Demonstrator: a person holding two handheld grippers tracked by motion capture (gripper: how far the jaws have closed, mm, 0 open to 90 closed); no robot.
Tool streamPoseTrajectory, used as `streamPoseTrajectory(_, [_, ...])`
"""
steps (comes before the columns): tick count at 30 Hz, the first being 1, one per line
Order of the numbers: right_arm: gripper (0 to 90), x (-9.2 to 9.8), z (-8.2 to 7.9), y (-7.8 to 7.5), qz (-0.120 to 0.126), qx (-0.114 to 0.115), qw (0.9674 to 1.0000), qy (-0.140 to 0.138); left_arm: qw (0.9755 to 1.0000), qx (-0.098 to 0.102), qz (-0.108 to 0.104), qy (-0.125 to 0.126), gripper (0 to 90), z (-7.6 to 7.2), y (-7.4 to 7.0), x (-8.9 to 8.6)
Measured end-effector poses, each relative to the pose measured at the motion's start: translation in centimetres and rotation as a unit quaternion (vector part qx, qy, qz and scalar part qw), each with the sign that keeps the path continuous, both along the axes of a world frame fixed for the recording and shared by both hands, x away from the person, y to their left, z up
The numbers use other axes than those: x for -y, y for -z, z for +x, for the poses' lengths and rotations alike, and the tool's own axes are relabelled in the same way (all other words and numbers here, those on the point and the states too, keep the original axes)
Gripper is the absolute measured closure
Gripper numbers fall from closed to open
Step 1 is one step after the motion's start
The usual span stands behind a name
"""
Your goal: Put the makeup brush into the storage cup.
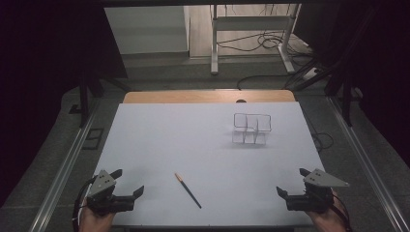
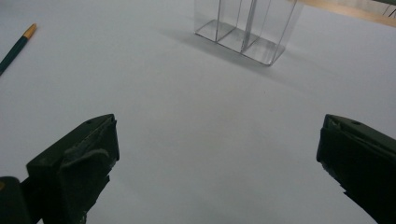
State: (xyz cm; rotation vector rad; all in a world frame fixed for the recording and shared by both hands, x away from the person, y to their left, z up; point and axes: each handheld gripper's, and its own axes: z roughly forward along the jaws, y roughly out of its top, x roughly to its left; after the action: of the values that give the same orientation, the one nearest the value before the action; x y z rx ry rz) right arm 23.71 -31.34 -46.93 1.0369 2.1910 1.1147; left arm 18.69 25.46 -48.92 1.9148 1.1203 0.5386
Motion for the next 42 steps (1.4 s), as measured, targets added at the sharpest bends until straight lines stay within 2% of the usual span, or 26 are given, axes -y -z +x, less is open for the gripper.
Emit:
streamPoseTrajectory(4, [0.0,0.0,0.0,0.0,0.005,0.006,1.0,0.001,1.0,-0.004,-0.002,-0.002,4.7,0.0,0.0,-0.1])
streamPoseTrajectory(7, [0.0,-0.1,0.0,0.0,0.008,0.002,0.9999,-0.006,1.0,-0.003,-0.006,-0.001,4.4,0.0,0.0,-0.1])
streamPoseTrajectory(9, [0.0,-0.2,0.0,0.0,0.002,0.002,1.0,-0.007,0.9999,-0.003,-0.01,0.0,4.2,0.0,0.0,0.0])
streamPoseTrajectory(16, [0.0,-0.1,0.0,-0.2,0.001,0.009,1.0,0.003,0.9999,-0.01,0.003,0.012,3.4,0.1,0.2,0.4])
streamPoseTrajectory(22, [0.0,-0.2,0.0,-0.2,0.0,0.011,0.9999,0.0,0.9998,-0.014,0.01,0.01,3.4,0.1,0.1,0.4])
streamPoseTrajectory(37, [0.0,-0.5,0.0,-0.1,-0.006,0.003,1.0,-0.005,0.9993,-0.034,0.002,0.013,2.9,0.5,-0.7,1.5])
streamPoseTrajectory(42, [0.0,-0.5,0.0,-0.1,-0.007,0.0,1.0,-0.005,0.9987,-0.043,0.02,0.02,1.3,0.7,-0.8,2.4])
